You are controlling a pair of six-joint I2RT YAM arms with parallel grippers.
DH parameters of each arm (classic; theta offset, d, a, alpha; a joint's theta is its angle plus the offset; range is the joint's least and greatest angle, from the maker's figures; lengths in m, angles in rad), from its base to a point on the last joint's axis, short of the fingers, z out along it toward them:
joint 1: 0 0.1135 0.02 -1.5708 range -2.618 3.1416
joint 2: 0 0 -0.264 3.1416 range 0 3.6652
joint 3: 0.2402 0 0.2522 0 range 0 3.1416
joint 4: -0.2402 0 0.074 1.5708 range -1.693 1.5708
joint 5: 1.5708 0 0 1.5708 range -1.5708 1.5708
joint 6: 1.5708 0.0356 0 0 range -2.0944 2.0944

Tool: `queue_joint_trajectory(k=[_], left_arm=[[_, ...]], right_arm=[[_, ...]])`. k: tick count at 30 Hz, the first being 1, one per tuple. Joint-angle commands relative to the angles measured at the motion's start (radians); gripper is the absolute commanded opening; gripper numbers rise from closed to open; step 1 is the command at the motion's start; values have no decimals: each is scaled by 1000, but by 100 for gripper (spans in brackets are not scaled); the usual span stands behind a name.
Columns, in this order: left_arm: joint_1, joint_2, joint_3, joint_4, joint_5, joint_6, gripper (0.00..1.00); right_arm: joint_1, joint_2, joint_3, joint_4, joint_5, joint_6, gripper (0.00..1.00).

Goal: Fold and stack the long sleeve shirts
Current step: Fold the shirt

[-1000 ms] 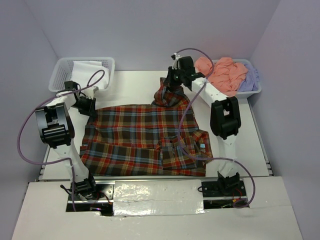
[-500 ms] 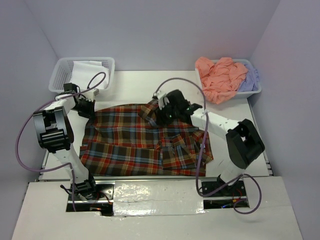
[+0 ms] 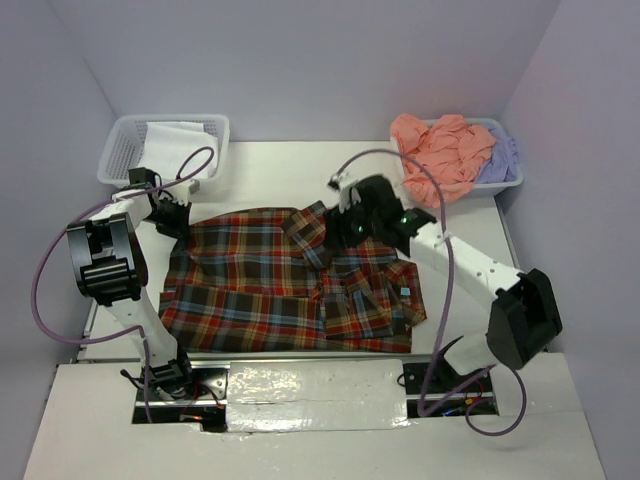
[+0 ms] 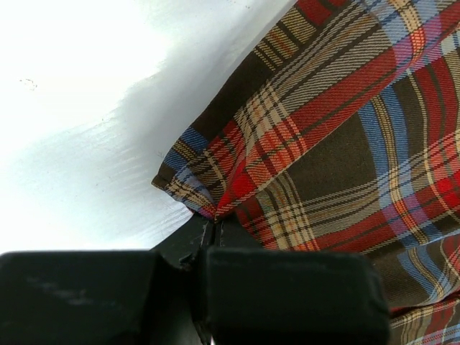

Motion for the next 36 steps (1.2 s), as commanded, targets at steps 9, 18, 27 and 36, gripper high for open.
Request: queue_joint_trajectory(k=[9, 18, 27, 36], left_arm=[[-5, -42, 19, -8, 7, 2, 54], [12, 20, 162, -45, 130, -66, 77], [1, 105, 171, 7, 154, -94, 79], [-7, 97, 125, 21, 210, -70, 40]], right_arm=[[-236, 564, 587, -101, -92, 246, 70], [-240, 914, 976, -204, -123, 214, 71], [-240, 960, 987, -184, -202, 191, 56], [-240, 959, 958, -178, -298, 188, 49]])
